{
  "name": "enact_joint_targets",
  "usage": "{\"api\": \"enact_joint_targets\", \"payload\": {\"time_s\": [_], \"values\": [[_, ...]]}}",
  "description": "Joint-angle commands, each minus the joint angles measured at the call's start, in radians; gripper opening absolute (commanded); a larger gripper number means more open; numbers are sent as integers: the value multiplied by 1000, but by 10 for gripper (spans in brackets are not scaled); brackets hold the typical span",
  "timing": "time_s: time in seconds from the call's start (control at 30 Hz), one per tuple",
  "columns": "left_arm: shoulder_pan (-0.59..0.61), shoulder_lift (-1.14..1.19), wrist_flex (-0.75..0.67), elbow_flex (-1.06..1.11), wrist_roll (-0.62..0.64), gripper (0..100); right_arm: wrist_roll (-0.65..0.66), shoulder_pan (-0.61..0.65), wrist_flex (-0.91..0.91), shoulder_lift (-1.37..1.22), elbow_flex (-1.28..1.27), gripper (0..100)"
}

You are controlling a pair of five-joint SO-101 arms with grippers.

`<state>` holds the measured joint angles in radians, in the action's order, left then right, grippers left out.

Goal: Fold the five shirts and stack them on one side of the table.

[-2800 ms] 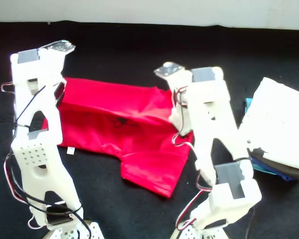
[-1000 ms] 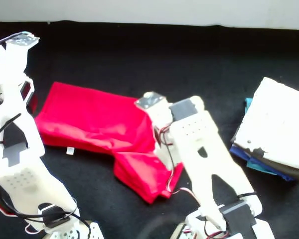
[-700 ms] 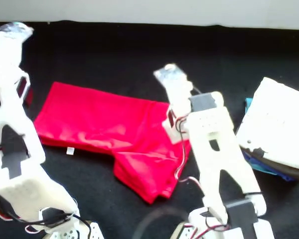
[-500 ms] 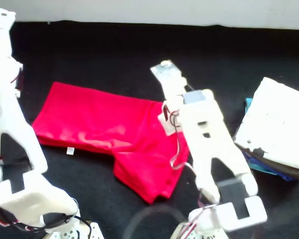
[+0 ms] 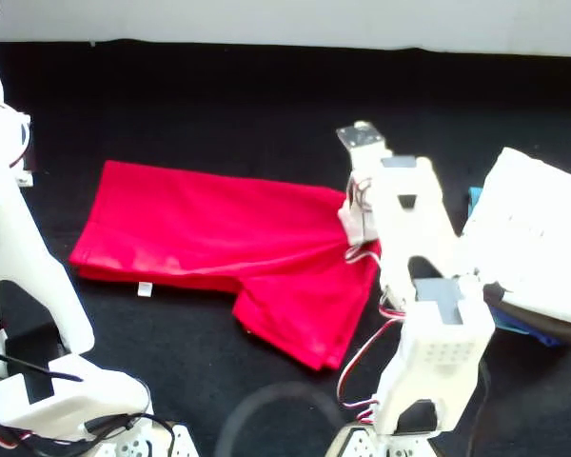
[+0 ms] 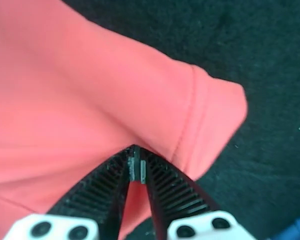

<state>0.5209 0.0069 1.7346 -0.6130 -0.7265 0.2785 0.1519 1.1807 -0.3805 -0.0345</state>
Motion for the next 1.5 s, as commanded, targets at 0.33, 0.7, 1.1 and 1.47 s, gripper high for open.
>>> {"api": "enact_joint_targets", "payload": {"time_s": [0.33,0.7,1.1,1.47], "values": [[-124,-41,6,183,12,14,18,99,588,62,481,6],[-470,-48,6,409,12,10,23,-107,585,688,211,6],[-946,-61,-57,687,74,14,28,-473,585,1056,-42,6],[-1325,-242,-338,1064,247,139,196,-613,585,1182,-196,6]]}}
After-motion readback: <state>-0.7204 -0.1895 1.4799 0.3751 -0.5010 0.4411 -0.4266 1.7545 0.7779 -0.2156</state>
